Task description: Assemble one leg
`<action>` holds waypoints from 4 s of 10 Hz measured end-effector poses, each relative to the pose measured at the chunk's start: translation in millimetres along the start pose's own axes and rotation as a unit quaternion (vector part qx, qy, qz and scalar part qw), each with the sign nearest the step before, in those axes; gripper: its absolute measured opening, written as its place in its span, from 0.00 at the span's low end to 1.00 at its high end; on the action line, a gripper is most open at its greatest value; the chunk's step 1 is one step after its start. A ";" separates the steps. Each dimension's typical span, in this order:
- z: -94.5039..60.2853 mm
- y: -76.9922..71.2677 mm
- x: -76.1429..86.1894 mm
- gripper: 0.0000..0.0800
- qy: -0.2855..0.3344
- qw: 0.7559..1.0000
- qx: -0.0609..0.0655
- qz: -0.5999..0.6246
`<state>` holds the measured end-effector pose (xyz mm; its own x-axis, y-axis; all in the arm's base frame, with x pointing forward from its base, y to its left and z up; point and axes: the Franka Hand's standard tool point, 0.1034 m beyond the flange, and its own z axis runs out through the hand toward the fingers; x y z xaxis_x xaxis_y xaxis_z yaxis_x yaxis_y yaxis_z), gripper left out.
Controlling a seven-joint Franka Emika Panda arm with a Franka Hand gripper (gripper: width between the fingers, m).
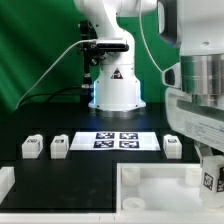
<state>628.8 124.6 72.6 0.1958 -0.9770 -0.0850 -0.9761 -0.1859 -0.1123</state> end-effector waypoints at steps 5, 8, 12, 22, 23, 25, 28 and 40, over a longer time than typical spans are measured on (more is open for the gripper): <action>0.6 -1.9 -0.9 0.47 -0.023 0.995 0.020 0.094; -2.6 -4.2 6.3 0.78 -0.018 0.995 0.018 -0.091; -2.6 -4.2 6.7 0.81 -0.007 0.940 0.013 -0.341; -8.5 -9.9 2.4 0.38 0.032 0.929 -0.044 -0.366; -7.4 -8.5 4.1 0.38 0.029 0.960 -0.038 -0.275; -6.8 -7.3 8.5 0.38 0.017 0.996 -0.025 -0.082; -6.6 -6.7 5.6 0.38 -0.001 0.995 -0.023 0.092; -1.4 -3.2 5.2 0.81 0.005 0.932 -0.024 -0.362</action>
Offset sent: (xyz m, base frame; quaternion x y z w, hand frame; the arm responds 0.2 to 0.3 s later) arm 0.0000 0.0000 0.0000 0.0000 0.0000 0.0000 1.0000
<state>632.9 120.0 73.9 0.8034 -0.5953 0.0061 -0.5923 -0.8004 -0.0925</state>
